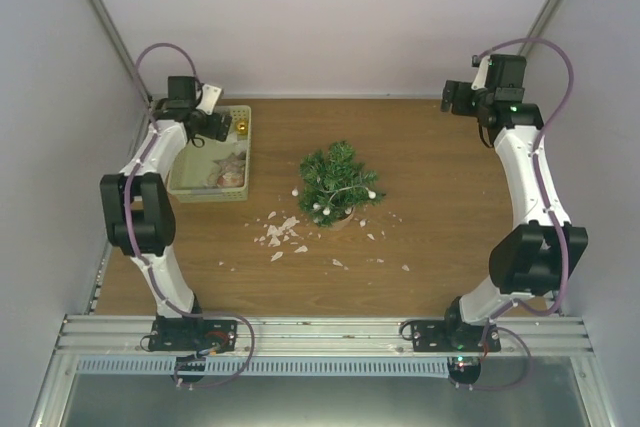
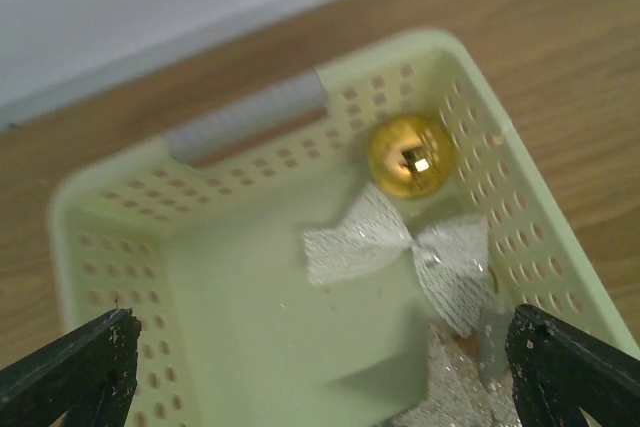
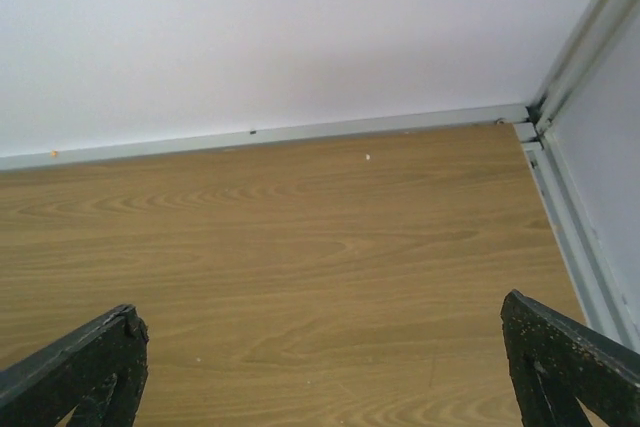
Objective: Decorate the small christmas tree
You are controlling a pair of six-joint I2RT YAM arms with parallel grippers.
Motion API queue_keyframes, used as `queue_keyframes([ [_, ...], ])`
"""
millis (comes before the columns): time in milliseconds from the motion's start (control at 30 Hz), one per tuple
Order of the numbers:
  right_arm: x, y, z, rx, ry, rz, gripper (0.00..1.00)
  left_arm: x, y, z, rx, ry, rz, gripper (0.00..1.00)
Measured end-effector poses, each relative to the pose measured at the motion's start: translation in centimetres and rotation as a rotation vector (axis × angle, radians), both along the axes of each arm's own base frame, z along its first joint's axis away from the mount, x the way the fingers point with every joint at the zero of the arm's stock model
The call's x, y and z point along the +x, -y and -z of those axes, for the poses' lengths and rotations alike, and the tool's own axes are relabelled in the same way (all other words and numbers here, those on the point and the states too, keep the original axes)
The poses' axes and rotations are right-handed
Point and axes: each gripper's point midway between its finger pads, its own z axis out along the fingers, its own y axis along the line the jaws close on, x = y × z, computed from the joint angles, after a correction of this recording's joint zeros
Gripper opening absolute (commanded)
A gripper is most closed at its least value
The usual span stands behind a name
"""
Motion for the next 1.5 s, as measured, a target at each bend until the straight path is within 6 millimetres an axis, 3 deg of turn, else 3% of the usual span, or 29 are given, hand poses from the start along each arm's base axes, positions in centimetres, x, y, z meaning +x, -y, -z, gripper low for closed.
queue_keyframes([
  [133, 0.0, -0.6, -0.2, 0.017, 0.004, -0.029, 0.95, -0.8, 0.7, 3.2, 0.010, -0.096, 0.020, 0.99],
  [300, -0.8, -1.0, -0.6, 0.025, 0.013, -0.051, 0.95, -1.8, 0.6, 3.8, 0.035, -0.121, 0.041, 0.99],
  [667, -3.1, -1.9, -0.2, 0.035, 0.008, -0.102, 0.96, -7.8, 0.0, 5.6, 0.174, -0.236, 0.124, 0.99],
  [867, -3.6, -2.5, 1.2, 0.052, -0.014, -0.126, 0.96, -9.1, -0.5, 6.4, 0.227, -0.300, 0.158, 0.99],
  [1033, -3.8, -2.7, 2.2, 0.063, -0.032, -0.138, 0.96, -9.5, -0.3, 8.9, 0.227, -0.395, 0.194, 0.99],
  [1100, -3.7, -2.8, 2.2, 0.066, -0.029, -0.143, 0.96, -9.2, -0.1, 10.3, 0.220, -0.435, 0.212, 0.93],
  [1300, -3.8, -3.0, 1.9, 0.068, -0.011, -0.150, 0.96, -8.5, 0.7, 13.6, 0.170, -0.543, 0.252, 0.62],
  [1500, -4.3, -3.0, 2.0, 0.067, -0.008, -0.151, 0.96, -9.6, 1.5, 14.2, 0.120, -0.599, 0.282, 0.45],
])
